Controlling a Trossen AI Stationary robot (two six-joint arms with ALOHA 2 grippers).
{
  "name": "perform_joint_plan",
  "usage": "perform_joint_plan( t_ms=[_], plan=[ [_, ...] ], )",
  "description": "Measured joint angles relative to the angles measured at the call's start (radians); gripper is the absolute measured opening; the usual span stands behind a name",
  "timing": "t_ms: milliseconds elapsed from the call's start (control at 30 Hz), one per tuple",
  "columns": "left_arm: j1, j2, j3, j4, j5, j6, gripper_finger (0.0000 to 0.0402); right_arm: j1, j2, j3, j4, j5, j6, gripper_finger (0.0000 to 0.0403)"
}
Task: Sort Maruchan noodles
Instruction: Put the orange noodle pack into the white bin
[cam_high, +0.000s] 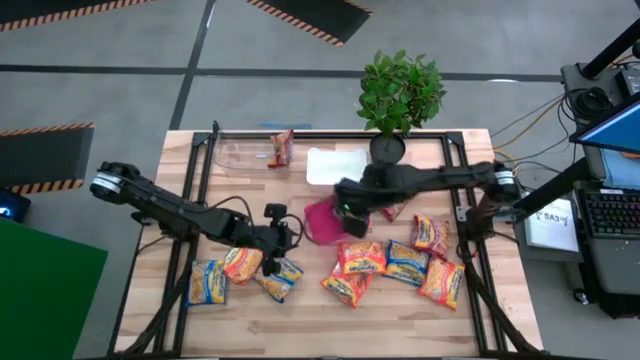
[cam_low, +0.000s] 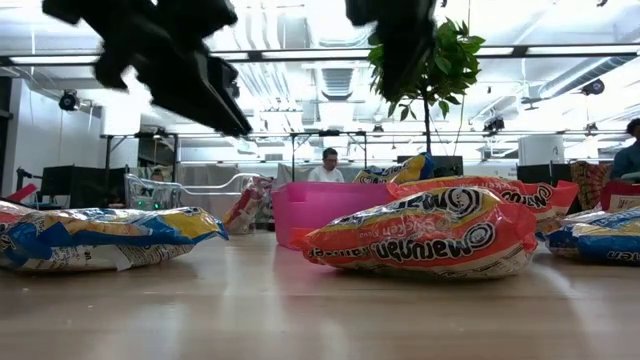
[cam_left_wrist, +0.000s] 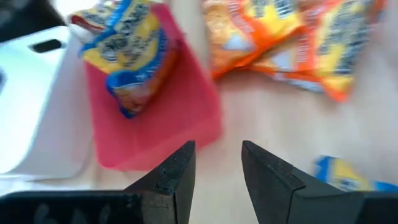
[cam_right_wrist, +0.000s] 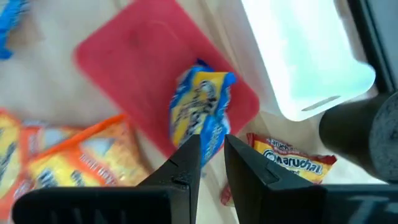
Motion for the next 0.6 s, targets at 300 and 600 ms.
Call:
perform_joint_plan(
  t_ms=[300,600],
  plan=[
    [-0.180,-0.116,0.062,-0.171,-0.138,-0.148,0.0113,0.193,-0.169,-0.184,0.062,0.031,0.067,0.0061],
    [-0.294,-0.225,0.052,-0.134,-0.321,-0.138,0.0113,0.296,-0.319,-0.497,0.344,-0.081,0.082,0.0062]
  ],
)
